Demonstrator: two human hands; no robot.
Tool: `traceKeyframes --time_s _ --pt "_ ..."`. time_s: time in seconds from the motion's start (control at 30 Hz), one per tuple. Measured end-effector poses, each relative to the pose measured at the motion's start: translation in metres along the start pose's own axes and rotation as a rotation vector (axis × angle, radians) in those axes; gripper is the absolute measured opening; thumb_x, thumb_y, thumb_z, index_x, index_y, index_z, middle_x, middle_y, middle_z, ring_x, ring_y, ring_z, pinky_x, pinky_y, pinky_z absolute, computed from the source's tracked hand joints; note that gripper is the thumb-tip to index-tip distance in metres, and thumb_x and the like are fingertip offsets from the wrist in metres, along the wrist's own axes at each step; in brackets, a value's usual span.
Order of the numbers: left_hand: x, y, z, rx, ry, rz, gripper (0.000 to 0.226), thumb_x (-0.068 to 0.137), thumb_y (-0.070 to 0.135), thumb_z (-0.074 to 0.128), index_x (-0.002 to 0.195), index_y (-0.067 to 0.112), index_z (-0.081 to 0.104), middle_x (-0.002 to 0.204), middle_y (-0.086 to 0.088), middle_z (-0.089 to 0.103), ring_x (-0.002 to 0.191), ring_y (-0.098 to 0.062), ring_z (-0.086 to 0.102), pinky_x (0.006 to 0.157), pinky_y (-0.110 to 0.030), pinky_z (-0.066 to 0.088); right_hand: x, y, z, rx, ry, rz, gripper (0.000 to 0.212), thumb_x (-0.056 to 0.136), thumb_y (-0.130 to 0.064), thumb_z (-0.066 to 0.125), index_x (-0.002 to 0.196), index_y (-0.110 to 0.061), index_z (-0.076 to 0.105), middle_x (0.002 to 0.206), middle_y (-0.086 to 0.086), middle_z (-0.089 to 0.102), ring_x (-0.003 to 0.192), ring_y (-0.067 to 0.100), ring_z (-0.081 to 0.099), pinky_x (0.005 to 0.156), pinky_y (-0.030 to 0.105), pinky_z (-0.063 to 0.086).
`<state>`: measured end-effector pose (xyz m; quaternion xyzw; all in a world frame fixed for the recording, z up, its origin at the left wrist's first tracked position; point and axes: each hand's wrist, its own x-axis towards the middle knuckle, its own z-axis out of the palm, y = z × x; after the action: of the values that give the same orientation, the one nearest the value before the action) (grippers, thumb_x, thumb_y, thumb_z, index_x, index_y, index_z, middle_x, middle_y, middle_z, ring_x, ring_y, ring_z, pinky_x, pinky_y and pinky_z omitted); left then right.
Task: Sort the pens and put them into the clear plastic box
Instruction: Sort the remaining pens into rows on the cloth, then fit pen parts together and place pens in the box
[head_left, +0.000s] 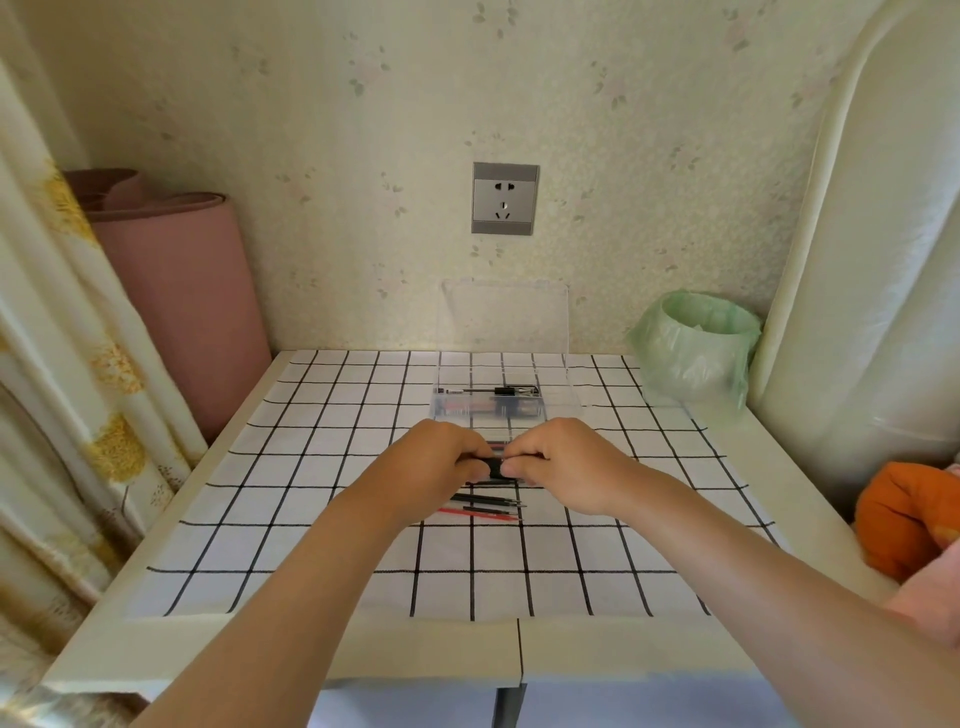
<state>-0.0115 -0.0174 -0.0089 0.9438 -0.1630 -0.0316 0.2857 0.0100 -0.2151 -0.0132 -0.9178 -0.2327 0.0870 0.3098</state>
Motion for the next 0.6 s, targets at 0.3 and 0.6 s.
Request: traceKeyframes --time_s 0.3,0.6 --pt "-0.001 0.003 -0.015 0.137 0.071 0.05 0.019 0.095 0.027 0.06 0.108 0.029 0.074 0.081 0.011 0.069 0.071 -0.005 0.059 0.069 -0.021 0.05 0.01 -0.01 -0.001 0.122 0.007 0.03 0.013 0.093 -0.029 0.064 0.095 -0.029 0.076 0.077 -0.006 0.07 0.067 0.008 0.061 0.068 0.031 0.048" --pt "0.018 -0.026 -0.007 0.242 0.481 0.055 0.048 0.089 0.032 0.068 0.135 0.027 0.054 0.127 0.006 0.054 0.12 -0.016 0.044 0.1 -0.024 0.028 0.047 0.032 -0.027 -0.024 0.407 0.115 0.019 0.094 -0.023 0.063 0.109 -0.029 0.073 0.104 -0.01 0.072 0.094 0.011 0.064 0.087 0.031 0.051"
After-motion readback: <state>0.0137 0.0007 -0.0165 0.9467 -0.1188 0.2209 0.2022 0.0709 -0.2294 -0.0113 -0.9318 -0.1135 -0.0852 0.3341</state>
